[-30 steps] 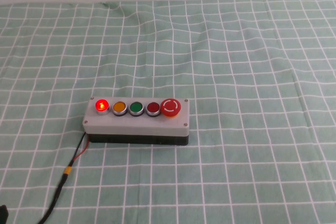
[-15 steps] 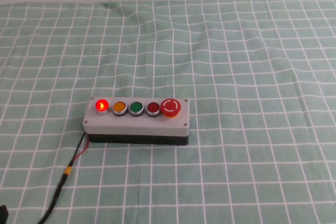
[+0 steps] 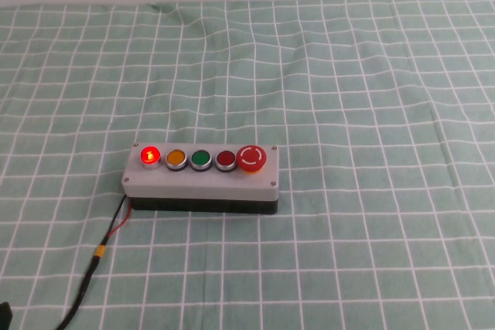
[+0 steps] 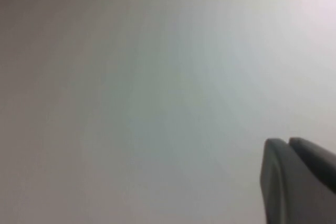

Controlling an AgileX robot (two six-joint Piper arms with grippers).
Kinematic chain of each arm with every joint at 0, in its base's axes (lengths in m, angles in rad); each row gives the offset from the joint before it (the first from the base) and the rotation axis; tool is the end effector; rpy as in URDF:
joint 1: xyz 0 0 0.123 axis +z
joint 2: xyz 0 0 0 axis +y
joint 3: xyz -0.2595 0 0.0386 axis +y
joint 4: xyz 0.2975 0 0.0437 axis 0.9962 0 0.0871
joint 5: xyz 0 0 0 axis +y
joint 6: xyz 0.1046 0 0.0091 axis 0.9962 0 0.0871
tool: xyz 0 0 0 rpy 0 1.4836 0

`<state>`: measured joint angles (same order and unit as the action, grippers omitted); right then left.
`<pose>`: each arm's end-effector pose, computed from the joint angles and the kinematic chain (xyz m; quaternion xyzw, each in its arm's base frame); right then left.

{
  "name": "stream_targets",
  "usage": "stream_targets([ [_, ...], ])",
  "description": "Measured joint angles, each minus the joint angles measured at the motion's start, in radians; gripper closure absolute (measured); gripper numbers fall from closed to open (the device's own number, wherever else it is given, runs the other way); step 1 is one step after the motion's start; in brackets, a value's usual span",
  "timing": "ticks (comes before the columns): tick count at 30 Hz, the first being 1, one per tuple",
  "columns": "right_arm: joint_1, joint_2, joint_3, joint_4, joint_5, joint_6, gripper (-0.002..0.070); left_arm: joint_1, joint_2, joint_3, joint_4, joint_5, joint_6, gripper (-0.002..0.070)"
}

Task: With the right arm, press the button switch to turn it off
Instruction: 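Press the lit red button on the button box to turn it off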

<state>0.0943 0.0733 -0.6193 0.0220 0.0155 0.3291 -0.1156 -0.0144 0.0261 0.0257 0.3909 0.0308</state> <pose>0.0609 0.0058 0.4331 0.0586 0.4550 0.1963 0.8666 0.1370 -0.0149 0.1655 0.0659 0.8067 -0.0140 0.5872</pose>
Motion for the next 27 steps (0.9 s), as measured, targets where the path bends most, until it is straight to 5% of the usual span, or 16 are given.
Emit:
stream_targets([
  [6,0.0,0.24,-0.151,0.111,0.402,-0.021,0.0692,0.0,0.0,0.0,0.0,0.0,0.0,0.0678],
  [9,0.0,0.361,-0.171,0.241,0.505,-0.18,0.0692,0.0,0.0,0.0,0.0,0.0,0.0,0.0678],
  [27,0.0,0.912,-0.173,1.147,0.504,-0.996,0.0692,0.0,0.0,0.0,0.0,0.0,0.0,0.0678],
])
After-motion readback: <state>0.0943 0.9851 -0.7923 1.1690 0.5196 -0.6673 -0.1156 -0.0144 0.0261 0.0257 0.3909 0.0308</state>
